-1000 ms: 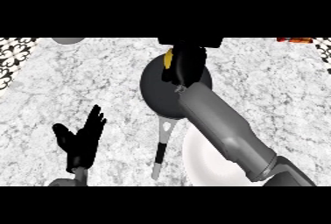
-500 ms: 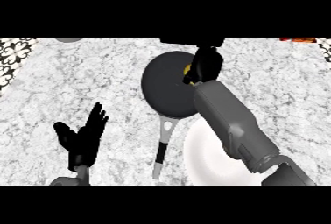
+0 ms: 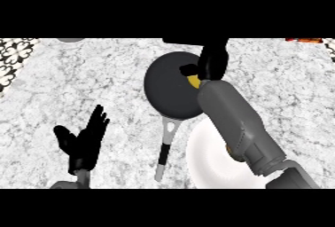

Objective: Pick the lemon from the plate and place it in the pan

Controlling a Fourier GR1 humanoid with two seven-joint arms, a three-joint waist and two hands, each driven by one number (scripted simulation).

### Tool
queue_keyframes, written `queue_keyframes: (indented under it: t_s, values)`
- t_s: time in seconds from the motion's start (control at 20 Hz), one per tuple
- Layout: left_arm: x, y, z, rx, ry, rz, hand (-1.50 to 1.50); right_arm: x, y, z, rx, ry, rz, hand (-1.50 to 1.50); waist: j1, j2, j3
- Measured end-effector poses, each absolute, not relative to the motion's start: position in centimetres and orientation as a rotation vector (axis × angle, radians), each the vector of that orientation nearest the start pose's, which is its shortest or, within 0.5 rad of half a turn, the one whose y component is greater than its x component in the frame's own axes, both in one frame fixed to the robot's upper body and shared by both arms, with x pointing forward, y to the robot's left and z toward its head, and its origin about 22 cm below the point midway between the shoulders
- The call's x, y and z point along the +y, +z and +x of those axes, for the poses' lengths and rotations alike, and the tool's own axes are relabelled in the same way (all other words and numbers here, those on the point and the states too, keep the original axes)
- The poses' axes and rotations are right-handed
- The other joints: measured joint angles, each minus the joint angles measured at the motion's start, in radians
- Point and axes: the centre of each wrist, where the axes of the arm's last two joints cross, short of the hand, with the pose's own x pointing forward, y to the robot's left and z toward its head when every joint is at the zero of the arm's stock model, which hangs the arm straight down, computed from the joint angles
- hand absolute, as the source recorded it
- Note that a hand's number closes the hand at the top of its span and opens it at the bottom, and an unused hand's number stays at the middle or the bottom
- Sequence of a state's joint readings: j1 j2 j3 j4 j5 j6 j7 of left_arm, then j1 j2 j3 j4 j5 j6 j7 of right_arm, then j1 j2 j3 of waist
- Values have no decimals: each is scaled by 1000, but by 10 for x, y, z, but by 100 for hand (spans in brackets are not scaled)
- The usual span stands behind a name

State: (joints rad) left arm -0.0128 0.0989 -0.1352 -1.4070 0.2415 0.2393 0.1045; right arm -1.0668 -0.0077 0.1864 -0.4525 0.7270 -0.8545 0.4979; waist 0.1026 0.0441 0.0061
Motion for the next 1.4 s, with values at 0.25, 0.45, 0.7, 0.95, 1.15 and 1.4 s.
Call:
queue_keyframes:
  t_s: [0.25,0.45,0.7,0.95,1.15,1.4]
  values:
    - [224,-35,241,-1265,192,10,0,-87,78,425,-1577,62,-884,-150,-12,-8,1]
    - [230,-40,233,-1254,206,24,0,-102,73,419,-1634,-33,-708,-150,-27,-17,0]
    - [238,-41,229,-1240,227,42,0,-122,48,401,-1712,-55,-471,-150,-57,-31,-2]
    - [246,-49,217,-1231,250,59,0,-125,27,374,-1761,-16,-299,-150,-85,-41,-5]
    - [248,-41,220,-1231,256,67,0,-119,15,348,-1768,11,-266,-150,-95,-44,-5]
    - [249,-39,217,-1234,259,69,0,-116,11,323,-1753,4,-275,-150,-99,-45,-6]
